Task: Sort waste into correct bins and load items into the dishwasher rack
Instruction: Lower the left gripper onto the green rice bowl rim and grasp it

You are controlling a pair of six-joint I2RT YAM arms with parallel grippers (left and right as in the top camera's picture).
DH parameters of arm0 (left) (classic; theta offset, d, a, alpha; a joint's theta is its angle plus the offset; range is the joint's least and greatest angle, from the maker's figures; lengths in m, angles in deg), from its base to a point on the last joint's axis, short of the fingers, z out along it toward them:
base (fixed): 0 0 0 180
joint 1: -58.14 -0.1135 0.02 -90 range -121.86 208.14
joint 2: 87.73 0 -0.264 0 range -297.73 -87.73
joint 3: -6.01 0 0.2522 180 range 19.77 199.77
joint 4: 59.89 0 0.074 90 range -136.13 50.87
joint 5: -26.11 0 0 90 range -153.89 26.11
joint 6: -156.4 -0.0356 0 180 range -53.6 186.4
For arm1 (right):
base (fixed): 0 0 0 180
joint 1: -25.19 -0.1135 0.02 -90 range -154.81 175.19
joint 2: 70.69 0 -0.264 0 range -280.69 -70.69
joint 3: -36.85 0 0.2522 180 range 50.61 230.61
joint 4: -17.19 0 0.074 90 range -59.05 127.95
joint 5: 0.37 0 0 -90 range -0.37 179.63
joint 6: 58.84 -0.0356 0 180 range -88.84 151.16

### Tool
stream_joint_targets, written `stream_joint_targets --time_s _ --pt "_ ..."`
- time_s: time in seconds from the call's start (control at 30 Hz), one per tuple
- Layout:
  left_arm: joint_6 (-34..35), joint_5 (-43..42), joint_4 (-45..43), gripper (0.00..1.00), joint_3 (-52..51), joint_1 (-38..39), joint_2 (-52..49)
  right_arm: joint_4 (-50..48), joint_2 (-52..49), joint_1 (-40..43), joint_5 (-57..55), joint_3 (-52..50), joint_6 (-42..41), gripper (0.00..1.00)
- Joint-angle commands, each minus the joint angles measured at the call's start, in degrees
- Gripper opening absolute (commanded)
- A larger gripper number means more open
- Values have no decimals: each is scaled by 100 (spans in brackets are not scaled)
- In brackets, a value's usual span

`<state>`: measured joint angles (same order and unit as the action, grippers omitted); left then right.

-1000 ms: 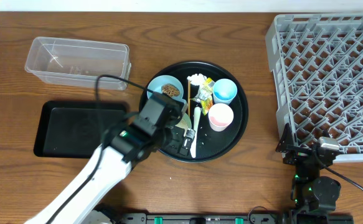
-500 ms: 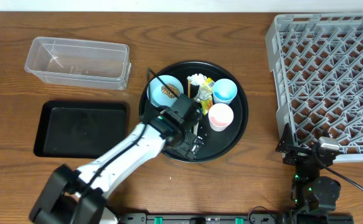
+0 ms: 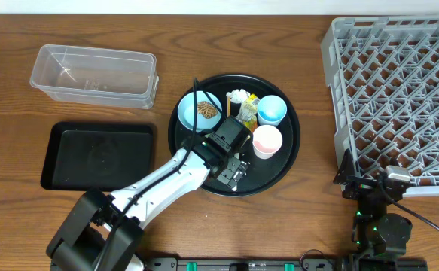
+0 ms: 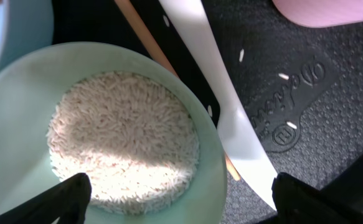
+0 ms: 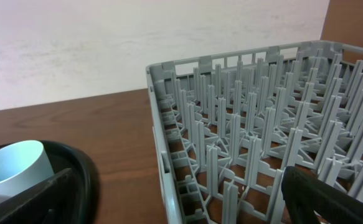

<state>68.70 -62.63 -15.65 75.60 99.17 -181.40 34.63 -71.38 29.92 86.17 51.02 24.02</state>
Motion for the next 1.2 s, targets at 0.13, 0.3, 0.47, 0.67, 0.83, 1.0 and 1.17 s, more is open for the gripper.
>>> stream_joint_targets --time_s 0.13,0.3,0.47,0.67,0.83,1.0,1.17 --pt "-81 92 -28 79 -39 -13 -66 17 42 -63 -61 -9 55 99" --pt "-79 90 -61 79 -74 -13 -66 17 42 -63 -61 -9 55 99" --pt "-74 90 -181 79 -210 -13 -66 17 42 -63 -61 -9 55 99" --pt "59 87 -236 80 -306 -13 -66 17 42 -63 -61 -9 55 99" --pt "57 90 -280 79 -321 -13 -66 17 42 -63 -61 -9 55 99" --pt "55 87 -302 79 -391 -13 -66 17 42 -63 -61 -9 55 99" --pt "52 90 -317 75 -437 -13 -66 17 42 -63 -61 -9 55 99"
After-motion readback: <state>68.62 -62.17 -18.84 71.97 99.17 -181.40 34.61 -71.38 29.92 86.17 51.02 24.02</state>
